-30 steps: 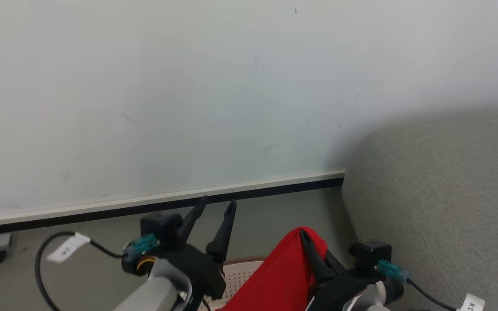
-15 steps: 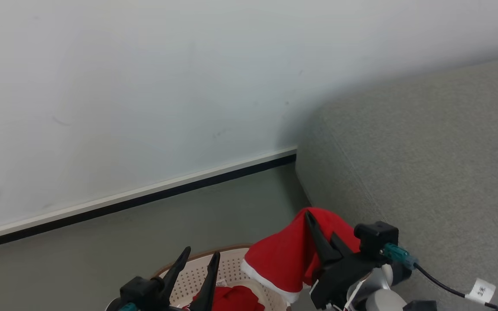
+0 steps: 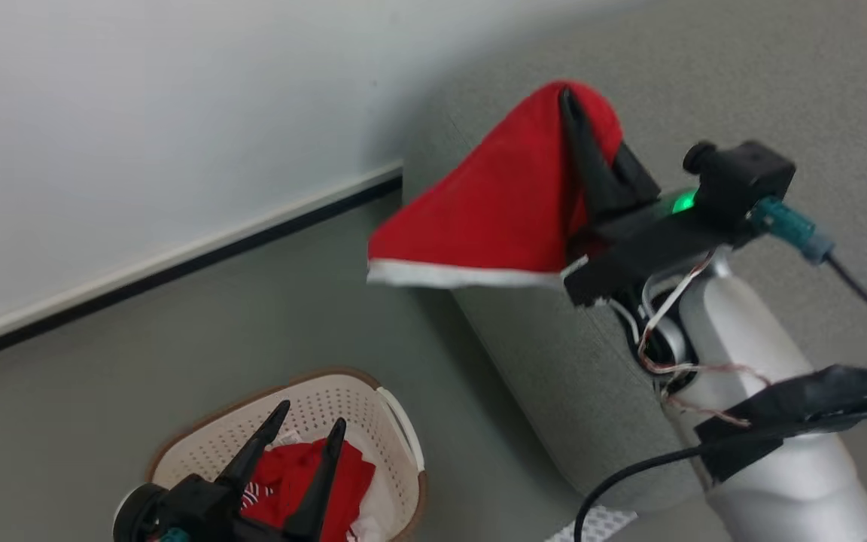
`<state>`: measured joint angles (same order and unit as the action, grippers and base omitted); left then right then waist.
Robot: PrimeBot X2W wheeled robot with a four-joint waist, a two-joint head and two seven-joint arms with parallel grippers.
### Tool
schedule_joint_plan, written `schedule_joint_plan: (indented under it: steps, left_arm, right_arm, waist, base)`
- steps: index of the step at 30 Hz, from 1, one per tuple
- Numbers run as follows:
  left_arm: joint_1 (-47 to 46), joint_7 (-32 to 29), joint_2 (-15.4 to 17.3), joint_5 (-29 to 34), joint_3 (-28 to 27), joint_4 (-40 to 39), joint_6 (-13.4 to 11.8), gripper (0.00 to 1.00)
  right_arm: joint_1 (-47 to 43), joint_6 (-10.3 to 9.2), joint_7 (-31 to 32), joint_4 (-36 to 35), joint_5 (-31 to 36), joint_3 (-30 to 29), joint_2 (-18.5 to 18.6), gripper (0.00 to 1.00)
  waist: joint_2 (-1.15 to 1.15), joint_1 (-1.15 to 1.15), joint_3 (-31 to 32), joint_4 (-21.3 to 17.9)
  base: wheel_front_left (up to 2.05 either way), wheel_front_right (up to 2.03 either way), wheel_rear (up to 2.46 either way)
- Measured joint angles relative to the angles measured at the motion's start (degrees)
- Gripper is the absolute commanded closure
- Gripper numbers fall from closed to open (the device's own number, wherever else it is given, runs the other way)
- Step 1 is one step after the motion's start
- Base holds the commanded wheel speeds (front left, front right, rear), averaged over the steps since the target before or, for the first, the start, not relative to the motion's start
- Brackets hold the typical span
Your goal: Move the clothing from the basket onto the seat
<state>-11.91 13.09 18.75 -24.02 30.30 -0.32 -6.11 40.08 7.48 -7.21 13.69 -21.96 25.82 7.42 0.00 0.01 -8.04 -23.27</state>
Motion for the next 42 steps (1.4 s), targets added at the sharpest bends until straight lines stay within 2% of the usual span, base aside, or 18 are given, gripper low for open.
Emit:
schedule_joint_plan:
  steps: [3, 6, 11, 12, 19, 26, 31, 32, 33, 38, 42]
  left_arm:
    - [-1.01, -2.53, 2.56, 1.72, 1.08, -3.93, 1.15, 0.00]
    - [-2.78, -5.53, 4.90, 3.00, 2.41, -7.54, 3.01, 0.00]
    - [-6.62, -9.72, 6.92, 4.55, 3.42, -12.35, 4.57, 0.00]
    - [-6.62, -9.72, 6.92, 4.55, 3.42, -12.35, 4.57, 0.00]
    - [-6.91, -13.77, 9.04, 7.05, 5.34, -17.63, 4.48, 0.00]
    - [-6.05, -15.30, 10.24, 8.61, 5.65, -21.04, 2.98, 0.00]
    - [-5.28, -14.66, 9.87, 8.91, 6.37, -21.76, 2.37, 0.00]
    - [-5.19, -14.44, 9.71, 8.90, 6.55, -21.68, 2.43, 0.00]
    - [-5.06, -14.11, 9.53, 8.88, 6.79, -21.46, 2.49, 0.00]
    - [-5.78, -11.37, 7.59, 8.25, 7.62, -18.72, 3.41, 0.00]
    - [-5.82, -8.79, 5.70, 7.10, 8.49, -15.32, 4.00, 0.00]
  right_arm:
    - [5.76, 0.00, -1.24, 0.75, -6.02, -0.89, 0.88, 1.00]
    - [11.77, 0.00, -2.45, 2.42, -8.99, -3.44, 4.31, 1.00]
    - [19.07, 0.00, -4.53, 6.69, -12.43, -8.61, 9.06, 1.00]
    - [19.07, 0.00, -4.53, 6.69, -12.43, -8.61, 9.06, 1.00]
    - [27.03, 0.00, -6.02, 14.17, -16.12, -13.38, 15.67, 1.00]
    - [31.82, 0.00, -7.44, 22.35, -16.18, -19.90, 18.83, 1.00]
    - [32.15, 0.00, -7.77, 30.06, -13.78, -22.98, 19.08, 1.00]
    - [32.01, 0.00, -7.77, 31.93, -13.44, -23.01, 18.82, 0.82]
    - [31.76, 0.00, -7.77, 33.98, -13.06, -22.82, 18.33, 0.02]
    - [28.66, 0.01, -5.12, 44.14, -12.10, -19.73, 16.03, 0.00]
    - [26.08, 0.01, -1.64, 47.46, -11.56, -15.88, 15.37, 0.00]
  waist:
    - [0.01, 0.01, -3.62, -1.96]
    - [0.01, 0.01, -7.46, -3.63]
    - [0.01, 0.02, -14.26, -5.63]
    - [0.01, 0.02, -14.26, -5.63]
    - [0.01, 0.02, -24.17, -7.66]
    - [0.02, 0.01, -30.32, -8.23]
    - [0.02, 0.01, -33.47, -7.13]
    - [0.02, 0.01, -33.77, -6.67]
    - [0.01, 0.00, -34.00, -6.19]
    - [0.01, 0.00, -33.77, -3.08]
    - [0.01, -0.01, -31.65, -1.73]
  base:
    - [0.00, 0.00, 0.00]
    - [0.00, 0.00, 0.00]
    - [0.00, 0.00, 0.00]
    - [0.00, 0.00, 0.00]
    - [0.00, 0.00, 0.00]
    - [0.00, 0.00, 0.00]
    - [0.00, 0.00, 0.00]
    - [0.00, 0.00, 0.00]
    - [0.00, 0.00, 0.00]
    - [0.00, 0.00, 0.00]
    - [0.00, 0.00, 0.00]
